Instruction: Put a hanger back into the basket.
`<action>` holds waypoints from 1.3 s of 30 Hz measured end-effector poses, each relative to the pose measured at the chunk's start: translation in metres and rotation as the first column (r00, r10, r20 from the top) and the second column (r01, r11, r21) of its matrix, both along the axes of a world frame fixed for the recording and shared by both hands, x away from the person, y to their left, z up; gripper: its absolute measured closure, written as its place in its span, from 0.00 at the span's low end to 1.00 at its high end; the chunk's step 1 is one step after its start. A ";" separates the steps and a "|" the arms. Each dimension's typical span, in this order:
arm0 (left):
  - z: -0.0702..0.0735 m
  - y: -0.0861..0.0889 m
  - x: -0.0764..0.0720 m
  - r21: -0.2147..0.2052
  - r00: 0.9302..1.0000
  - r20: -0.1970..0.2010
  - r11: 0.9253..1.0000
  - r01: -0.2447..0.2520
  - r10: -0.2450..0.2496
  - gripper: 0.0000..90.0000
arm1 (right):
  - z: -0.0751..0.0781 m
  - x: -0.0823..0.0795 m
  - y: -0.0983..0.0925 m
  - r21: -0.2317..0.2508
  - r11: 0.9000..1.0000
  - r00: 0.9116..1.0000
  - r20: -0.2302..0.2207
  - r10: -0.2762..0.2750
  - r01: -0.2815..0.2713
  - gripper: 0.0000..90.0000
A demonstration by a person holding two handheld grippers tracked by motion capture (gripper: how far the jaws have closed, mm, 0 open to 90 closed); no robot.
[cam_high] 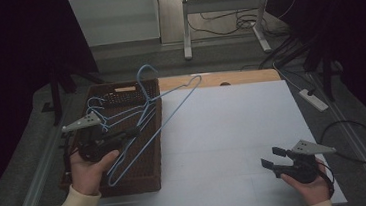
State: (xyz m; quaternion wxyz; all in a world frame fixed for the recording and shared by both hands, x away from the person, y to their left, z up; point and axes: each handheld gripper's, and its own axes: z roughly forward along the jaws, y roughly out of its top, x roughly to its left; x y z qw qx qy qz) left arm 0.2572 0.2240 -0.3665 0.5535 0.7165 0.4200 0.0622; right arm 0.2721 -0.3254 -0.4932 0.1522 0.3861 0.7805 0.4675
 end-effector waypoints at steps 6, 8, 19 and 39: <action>-0.003 0.026 0.000 0.007 0.999 0.016 0.999 -0.043 0.042 0.97 | -0.001 0.000 0.001 -0.009 1.000 1.000 -0.004 0.000 0.000 0.37; -0.004 0.030 0.000 0.009 0.999 0.015 0.999 -0.050 0.050 0.97 | -0.001 0.000 0.001 -0.012 1.000 1.000 -0.004 0.000 0.000 0.37; -0.020 0.085 0.013 0.053 0.986 -0.032 0.985 -0.162 0.164 0.97 | -0.003 0.002 0.003 -0.025 1.000 1.000 -0.009 0.007 -0.007 0.37; -0.038 0.088 0.034 0.159 0.985 -0.106 0.980 -0.117 0.135 0.96 | -0.003 0.002 0.004 -0.034 0.999 1.000 -0.004 0.007 -0.007 0.37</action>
